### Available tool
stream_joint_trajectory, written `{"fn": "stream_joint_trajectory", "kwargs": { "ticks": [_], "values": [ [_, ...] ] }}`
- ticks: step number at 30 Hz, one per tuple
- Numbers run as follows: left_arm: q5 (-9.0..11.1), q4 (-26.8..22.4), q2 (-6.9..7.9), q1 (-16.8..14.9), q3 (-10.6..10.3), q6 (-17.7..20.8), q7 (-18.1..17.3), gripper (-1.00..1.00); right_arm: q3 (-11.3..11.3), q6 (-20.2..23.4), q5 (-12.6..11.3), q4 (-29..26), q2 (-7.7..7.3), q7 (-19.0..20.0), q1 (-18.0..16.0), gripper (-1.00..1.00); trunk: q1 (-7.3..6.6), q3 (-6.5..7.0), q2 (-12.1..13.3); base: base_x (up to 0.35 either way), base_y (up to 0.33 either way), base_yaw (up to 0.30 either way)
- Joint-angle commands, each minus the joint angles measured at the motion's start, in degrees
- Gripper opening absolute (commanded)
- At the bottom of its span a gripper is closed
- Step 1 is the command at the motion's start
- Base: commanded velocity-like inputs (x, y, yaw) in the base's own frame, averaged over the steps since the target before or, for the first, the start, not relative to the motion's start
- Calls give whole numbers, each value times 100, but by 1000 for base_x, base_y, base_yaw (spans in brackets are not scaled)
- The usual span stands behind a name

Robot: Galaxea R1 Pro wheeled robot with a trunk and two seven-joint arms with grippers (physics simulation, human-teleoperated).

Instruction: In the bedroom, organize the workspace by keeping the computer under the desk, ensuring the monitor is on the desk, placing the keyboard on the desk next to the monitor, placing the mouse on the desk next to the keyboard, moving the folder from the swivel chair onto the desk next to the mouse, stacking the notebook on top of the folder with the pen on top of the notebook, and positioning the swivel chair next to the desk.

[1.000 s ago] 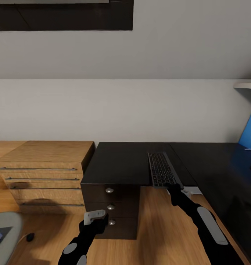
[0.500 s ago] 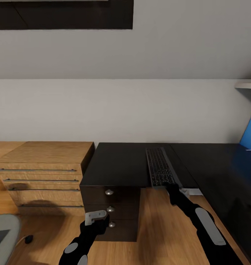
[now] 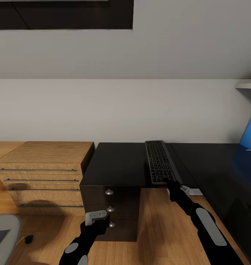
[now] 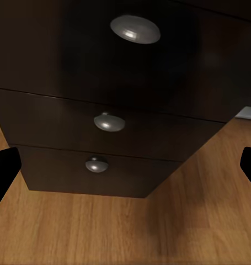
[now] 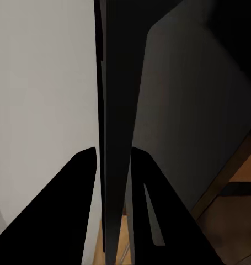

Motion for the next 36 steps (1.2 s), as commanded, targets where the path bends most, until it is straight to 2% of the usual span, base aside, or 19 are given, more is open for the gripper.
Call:
{"fn": "stream_joint_trajectory", "kwargs": {
  "ticks": [1, 16, 36],
  "values": [
    [58, -8, 0, -4, -11, 17, 49, 100, -10, 35, -26, 2, -3, 18, -3, -100, 0, -6, -3, 0, 0, 0],
    [67, -17, -2, -5, 2, 28, 53, 100, -2, 56, -24, 1, -13, -76, -1, -100, 0, -6, -3, 0, 0, 0],
    [58, -17, 2, -7, 52, 29, 58, 100, -2, 52, -14, 1, -10, -97, 6, -100, 439, -365, -805, 0, 0, 0]
  ]
}}
